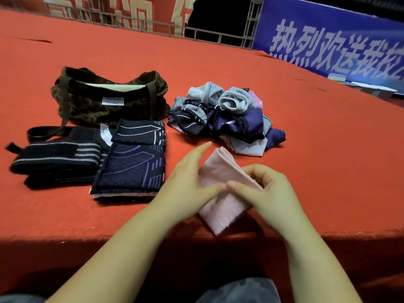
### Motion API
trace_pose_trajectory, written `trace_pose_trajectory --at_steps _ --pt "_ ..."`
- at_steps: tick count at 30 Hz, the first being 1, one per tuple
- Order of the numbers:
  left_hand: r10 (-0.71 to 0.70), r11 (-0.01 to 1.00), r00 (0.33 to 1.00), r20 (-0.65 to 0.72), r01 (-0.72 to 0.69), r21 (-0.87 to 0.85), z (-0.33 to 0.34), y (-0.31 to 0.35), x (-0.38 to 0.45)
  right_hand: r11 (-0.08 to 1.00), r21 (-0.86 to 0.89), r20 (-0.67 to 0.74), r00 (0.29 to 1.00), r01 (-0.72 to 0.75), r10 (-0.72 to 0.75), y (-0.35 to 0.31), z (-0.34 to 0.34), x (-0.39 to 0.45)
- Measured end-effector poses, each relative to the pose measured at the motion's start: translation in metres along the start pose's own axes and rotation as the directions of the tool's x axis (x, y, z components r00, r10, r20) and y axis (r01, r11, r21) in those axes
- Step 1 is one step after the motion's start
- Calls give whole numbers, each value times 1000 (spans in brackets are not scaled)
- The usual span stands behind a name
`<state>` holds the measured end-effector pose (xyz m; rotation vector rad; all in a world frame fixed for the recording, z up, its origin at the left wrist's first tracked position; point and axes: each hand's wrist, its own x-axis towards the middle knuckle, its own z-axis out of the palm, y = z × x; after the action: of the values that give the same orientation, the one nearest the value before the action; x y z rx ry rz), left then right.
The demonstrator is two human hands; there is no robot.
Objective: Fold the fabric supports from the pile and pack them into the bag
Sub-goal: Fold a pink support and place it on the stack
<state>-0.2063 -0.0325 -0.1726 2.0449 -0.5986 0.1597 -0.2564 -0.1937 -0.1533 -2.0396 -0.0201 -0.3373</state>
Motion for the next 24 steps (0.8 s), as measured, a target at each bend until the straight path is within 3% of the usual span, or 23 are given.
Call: trace_pose_trajectory --at_steps 3,6,8,10,12,14,17,19,21,24 --pt "-62 991 987 148 79 -108 -32 13 9 997 44 164 984 68 -75 -25 -2 1" --pt "-102 935 967 232 173 -310 -52 19 6 987 148 102 992 56 -72 -39 4 5" --pt "-135 890 977 164 192 -414 -57 20 -1 922 384 49 998 -58 42 -38 14 8" --pt "-196 810 979 51 191 -554 -58 20 -6 755 615 149 974 -228 173 -38 28 7" --pt "-302 674 952 -56 171 -719 -58 17 -9 644 669 298 928 -370 224 -40 44 2" --pt "-392 590 908 -149 124 -798 -59 14 -10 611 659 368 897 -438 246 -41 61 -2" --pt "-469 537 849 -243 56 -842 -62 13 -11 425 780 344 882 -459 321 -46 80 3" --pt "-534 451 801 -271 -1 -892 -66 13 -10 303 839 342 871 -452 352 -53 88 10" --pt "-589 370 756 -285 -62 -927 -71 11 -9 346 792 394 855 -502 337 -59 96 13" --pt "-638 319 715 -286 -92 -943 -78 2 -9 504 695 408 859 -512 309 -63 114 16"
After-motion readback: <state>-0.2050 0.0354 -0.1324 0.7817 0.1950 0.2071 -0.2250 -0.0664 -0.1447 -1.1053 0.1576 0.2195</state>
